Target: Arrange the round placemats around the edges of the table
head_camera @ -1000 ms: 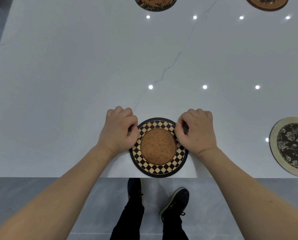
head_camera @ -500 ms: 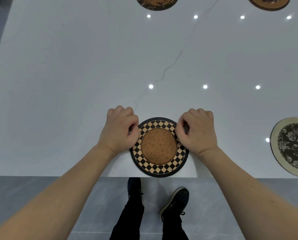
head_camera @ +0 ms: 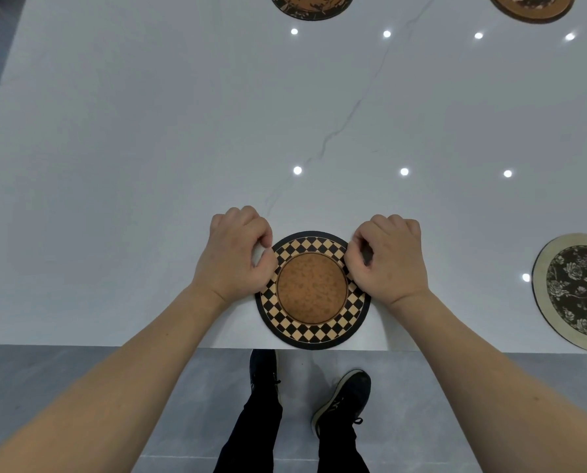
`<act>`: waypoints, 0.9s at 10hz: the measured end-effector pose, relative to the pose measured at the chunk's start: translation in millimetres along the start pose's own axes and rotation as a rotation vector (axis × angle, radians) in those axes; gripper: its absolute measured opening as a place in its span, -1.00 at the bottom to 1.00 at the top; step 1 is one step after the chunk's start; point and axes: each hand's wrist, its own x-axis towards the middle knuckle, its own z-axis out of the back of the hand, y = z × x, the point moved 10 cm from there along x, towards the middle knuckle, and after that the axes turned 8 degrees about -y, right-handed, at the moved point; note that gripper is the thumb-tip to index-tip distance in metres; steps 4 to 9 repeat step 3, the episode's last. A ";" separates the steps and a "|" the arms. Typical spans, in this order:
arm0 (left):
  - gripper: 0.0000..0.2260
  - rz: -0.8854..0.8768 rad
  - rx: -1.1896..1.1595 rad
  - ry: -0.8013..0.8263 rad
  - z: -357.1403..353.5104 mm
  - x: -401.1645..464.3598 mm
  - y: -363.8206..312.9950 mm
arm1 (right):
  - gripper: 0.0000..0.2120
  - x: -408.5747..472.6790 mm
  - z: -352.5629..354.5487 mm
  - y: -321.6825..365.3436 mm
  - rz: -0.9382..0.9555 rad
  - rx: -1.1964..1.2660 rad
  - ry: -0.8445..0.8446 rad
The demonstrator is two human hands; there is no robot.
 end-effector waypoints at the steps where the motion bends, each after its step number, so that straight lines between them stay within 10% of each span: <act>1: -0.83 0.014 -0.019 -0.016 1.1 0.6 3.2 | -0.84 -0.7 -2.0 -0.2 -0.006 0.003 0.019; 9: -0.76 0.015 0.085 -0.036 3.3 5.3 -3.8 | -0.89 2.7 6.1 -6.6 -0.056 0.132 0.033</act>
